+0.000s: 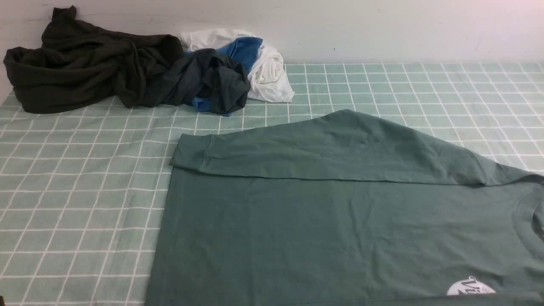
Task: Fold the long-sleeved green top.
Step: Use the left arm to clamp the cuff closest to it
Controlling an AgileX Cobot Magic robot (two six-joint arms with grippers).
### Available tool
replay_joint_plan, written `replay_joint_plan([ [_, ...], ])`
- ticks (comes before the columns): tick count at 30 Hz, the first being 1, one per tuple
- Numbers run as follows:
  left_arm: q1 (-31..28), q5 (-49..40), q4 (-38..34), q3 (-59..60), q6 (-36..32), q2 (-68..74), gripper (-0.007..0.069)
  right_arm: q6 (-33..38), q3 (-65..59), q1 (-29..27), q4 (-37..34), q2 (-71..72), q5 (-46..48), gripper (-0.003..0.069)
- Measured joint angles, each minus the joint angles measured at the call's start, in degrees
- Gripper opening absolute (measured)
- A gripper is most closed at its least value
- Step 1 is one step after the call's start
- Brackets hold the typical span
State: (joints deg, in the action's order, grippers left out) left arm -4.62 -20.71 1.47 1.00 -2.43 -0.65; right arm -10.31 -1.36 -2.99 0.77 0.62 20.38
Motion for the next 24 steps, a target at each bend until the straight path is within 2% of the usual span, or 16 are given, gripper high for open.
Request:
replay_joint_plan([
  [19, 0.3, 0.0, 0.0, 0.0, 0.0, 0.0, -0.0003, 0.0, 0.0, 0.0, 0.0, 0.0, 0.0, -0.0014],
  [24, 5.1, 0.0, 0.0, 0.0, 0.0, 0.0, -0.0003, 0.0, 0.0, 0.0, 0.0, 0.0, 0.0, -0.0014],
])
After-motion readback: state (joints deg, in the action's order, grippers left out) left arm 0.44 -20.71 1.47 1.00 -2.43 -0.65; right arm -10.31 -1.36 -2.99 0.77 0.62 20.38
